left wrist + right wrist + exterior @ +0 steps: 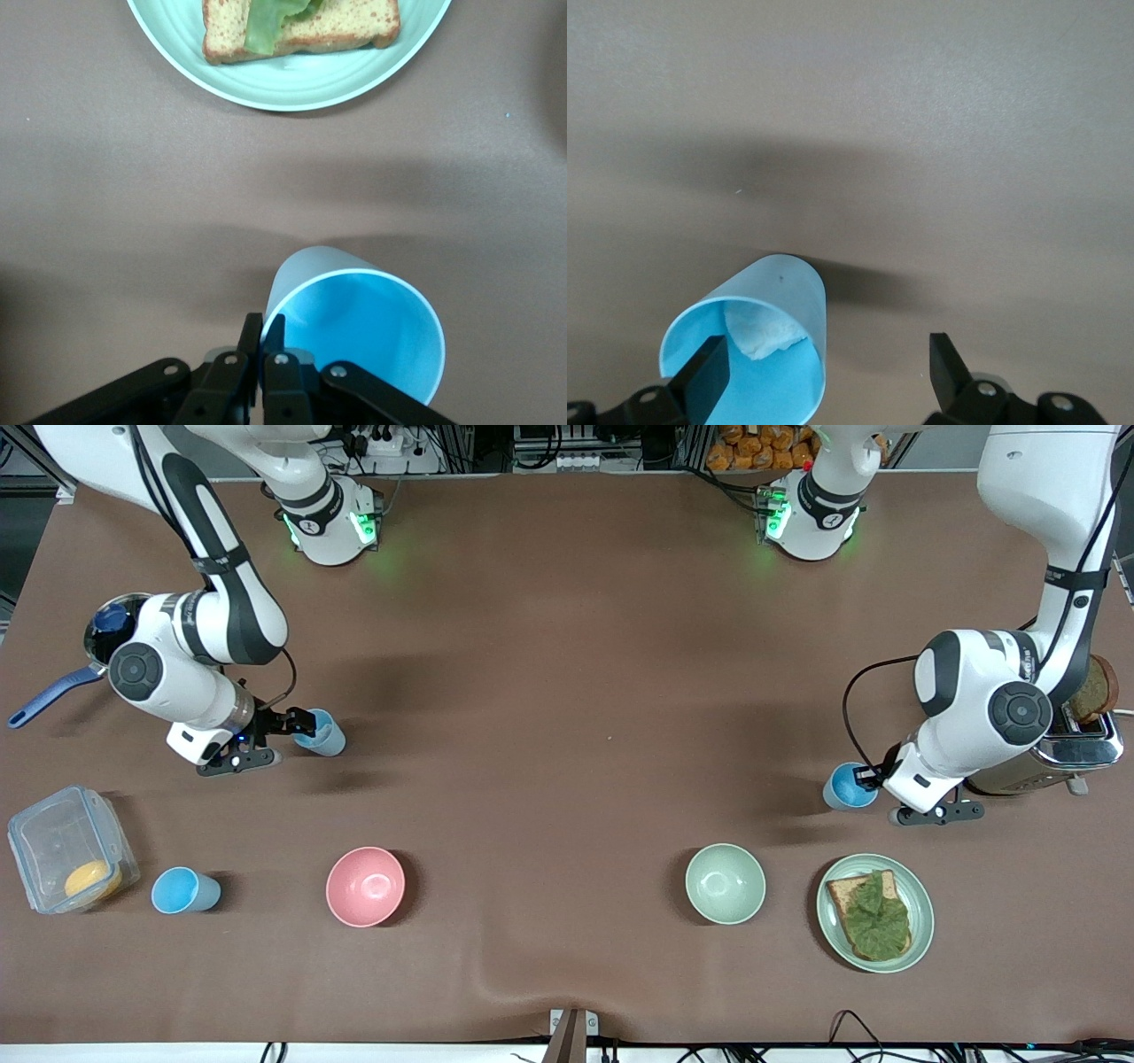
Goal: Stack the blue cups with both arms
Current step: 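Lower the right gripper onto the blue cup and close it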
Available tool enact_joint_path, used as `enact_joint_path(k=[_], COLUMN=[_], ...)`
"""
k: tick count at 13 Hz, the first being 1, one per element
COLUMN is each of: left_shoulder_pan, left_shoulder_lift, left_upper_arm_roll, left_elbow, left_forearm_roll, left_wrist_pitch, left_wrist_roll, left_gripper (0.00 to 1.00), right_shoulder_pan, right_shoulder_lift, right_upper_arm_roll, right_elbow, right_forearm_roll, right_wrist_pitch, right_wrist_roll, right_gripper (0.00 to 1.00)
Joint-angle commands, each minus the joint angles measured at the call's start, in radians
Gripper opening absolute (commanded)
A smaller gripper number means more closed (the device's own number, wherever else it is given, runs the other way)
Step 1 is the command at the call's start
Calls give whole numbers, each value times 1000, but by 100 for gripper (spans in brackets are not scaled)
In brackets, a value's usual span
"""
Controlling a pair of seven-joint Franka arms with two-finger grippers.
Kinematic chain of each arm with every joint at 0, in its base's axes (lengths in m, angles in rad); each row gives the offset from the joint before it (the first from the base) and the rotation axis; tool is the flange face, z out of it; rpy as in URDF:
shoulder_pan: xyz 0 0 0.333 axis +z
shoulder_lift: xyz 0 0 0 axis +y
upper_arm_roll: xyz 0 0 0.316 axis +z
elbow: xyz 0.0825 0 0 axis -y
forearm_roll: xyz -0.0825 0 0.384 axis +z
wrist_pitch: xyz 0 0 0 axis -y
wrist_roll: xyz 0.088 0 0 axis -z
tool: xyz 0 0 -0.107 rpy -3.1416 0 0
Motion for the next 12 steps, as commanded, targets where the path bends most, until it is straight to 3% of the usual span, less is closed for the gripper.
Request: enact_joint_path(k=[1,3,5,10,12], left_shoulder_pan=[-3,-3,-3,-3,1], left_shoulder_lift=[3,3,0,0,1], left_upper_arm_roll=[-2,-2,-5,-12,-12], left_elbow=[14,16,16,27,27], left_forearm_roll=[11,11,11,11,11], left_wrist_pitch=[-19,-19,-20,-40,-40], left_wrist_roll=[-23,-23,-23,-23,-17], left_gripper=[0,0,0,0,0], right_shoulder_pan=[3,5,8,45,69], right_shoulder_lift=[15,21,21,15,15], right_upper_arm_roll=[-4,-4,-1,2,13], right_elbow=[-20,-23,-18,6,60], right_forearm_roll=[17,17,18,23,24], right_wrist_pitch=[31,28,24,11,-71], right_wrist_roll=[-18,-15,-15,-7,-3], right_gripper=[94,56,3,0,0])
